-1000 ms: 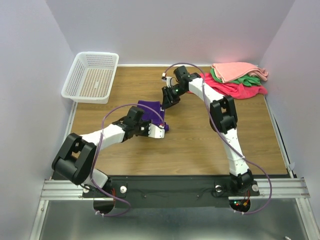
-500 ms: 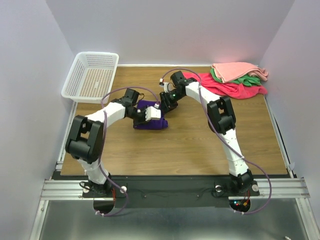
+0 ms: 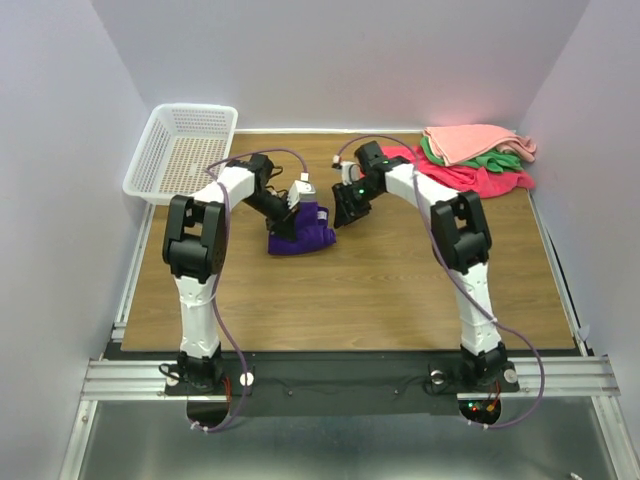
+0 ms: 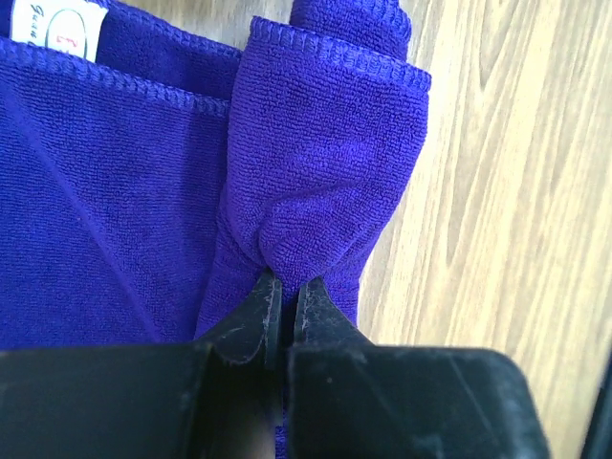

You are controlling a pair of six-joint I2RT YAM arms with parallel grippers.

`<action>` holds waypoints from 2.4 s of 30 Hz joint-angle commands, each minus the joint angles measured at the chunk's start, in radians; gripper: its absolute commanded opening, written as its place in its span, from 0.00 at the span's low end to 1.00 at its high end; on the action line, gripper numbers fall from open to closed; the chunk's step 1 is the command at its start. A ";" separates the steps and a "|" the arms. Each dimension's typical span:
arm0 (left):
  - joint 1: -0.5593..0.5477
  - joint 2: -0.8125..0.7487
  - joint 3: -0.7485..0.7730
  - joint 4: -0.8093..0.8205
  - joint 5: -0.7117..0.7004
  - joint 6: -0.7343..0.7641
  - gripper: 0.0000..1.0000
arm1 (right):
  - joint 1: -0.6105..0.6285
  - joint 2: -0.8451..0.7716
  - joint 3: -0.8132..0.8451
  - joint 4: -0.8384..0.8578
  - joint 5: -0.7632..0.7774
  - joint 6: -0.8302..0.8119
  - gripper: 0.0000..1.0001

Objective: Roll the towels
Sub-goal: Roll the towel

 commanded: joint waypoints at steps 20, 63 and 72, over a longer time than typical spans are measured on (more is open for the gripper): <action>0.014 0.282 0.219 -0.277 -0.150 0.086 0.09 | 0.371 -0.556 -0.700 0.726 0.492 -0.819 0.82; 0.386 -0.506 -0.005 0.301 -0.070 -0.271 0.99 | 0.219 -0.400 -0.534 0.227 0.110 -0.531 0.01; 0.396 -0.752 -0.218 0.365 0.002 -0.194 0.99 | 0.110 -0.242 -0.317 -0.042 -0.257 -0.447 0.02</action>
